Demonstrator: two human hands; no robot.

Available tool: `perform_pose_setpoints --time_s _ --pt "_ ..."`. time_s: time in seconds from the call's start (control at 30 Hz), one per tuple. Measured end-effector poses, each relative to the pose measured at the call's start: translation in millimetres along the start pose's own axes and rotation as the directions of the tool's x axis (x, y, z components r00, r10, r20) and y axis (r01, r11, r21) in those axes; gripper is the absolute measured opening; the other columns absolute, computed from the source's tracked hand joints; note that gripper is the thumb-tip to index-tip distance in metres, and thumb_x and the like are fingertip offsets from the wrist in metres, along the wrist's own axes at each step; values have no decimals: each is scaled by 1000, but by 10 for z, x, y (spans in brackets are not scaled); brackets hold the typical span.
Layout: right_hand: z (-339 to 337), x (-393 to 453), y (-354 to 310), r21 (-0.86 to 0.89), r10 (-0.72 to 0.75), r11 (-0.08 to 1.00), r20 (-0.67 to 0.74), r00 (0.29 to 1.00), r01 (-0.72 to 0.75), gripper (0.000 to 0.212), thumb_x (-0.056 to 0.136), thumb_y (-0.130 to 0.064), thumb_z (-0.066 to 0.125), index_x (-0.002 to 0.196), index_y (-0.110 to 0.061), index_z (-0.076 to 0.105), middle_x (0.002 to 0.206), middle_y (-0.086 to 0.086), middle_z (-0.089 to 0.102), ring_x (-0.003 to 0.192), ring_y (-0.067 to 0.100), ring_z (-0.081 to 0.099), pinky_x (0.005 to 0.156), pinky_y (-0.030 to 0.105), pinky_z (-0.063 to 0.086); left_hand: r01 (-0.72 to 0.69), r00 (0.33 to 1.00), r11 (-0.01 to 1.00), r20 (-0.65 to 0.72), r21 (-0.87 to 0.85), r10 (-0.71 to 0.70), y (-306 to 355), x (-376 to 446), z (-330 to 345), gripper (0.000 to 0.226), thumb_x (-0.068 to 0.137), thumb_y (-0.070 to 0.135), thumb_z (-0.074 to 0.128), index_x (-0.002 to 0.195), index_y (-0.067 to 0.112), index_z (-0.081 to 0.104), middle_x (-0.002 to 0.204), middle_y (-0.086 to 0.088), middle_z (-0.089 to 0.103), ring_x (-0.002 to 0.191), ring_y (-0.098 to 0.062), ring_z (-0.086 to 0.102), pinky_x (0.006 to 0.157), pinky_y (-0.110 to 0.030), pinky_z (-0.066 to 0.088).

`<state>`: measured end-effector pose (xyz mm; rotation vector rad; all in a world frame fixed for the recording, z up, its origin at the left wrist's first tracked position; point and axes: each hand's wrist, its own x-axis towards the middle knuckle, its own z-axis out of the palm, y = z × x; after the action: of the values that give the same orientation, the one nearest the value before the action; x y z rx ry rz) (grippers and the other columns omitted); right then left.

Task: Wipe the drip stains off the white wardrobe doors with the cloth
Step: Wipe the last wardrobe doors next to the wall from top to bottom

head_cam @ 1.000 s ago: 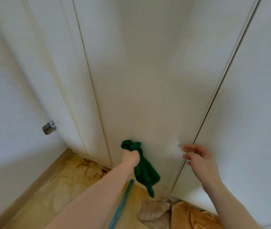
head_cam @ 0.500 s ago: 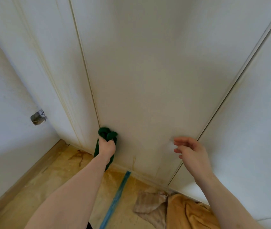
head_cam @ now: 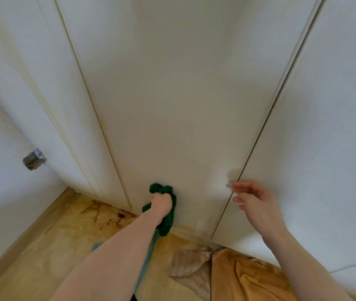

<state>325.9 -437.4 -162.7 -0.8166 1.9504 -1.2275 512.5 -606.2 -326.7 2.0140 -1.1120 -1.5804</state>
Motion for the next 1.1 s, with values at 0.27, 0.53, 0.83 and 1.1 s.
perform_pose_setpoints --time_s 0.27,0.53,0.83,1.1 --pt "-235 -30 65 5 -11 1000 -17 1000 11 33 95 -2 54 98 -28 74 102 -7 75 93 15 72 92 41 55 32 945 992 328 -122 10 7 -641 766 44 100 25 47 138 5 45 117 -15 61 107 -31 60 101 -45 51" --pt "-128 -80 -69 37 -17 999 -6 1000 17 33 96 -2 53 100 -27 73 102 -7 75 90 11 72 92 39 57 131 856 971 517 -199 -10 163 -985 656 23 107 22 39 104 9 57 108 -14 65 102 -28 61 93 -40 51" --pt "138 -110 -180 43 -21 999 38 999 20 33 95 -3 52 102 -28 72 103 -9 75 92 10 72 89 38 57 80 989 856 145 -511 -6 386 -704 -365 39 104 23 43 135 -1 49 124 -19 62 103 -35 60 86 -41 52" --pt "292 -95 -252 46 -34 998 28 999 32 33 95 -2 50 102 -27 72 104 -8 74 91 10 72 89 38 56 -371 915 788 -338 -491 220 505 -409 -1091 60 100 32 47 156 22 29 142 -7 51 124 -30 52 110 -53 41"
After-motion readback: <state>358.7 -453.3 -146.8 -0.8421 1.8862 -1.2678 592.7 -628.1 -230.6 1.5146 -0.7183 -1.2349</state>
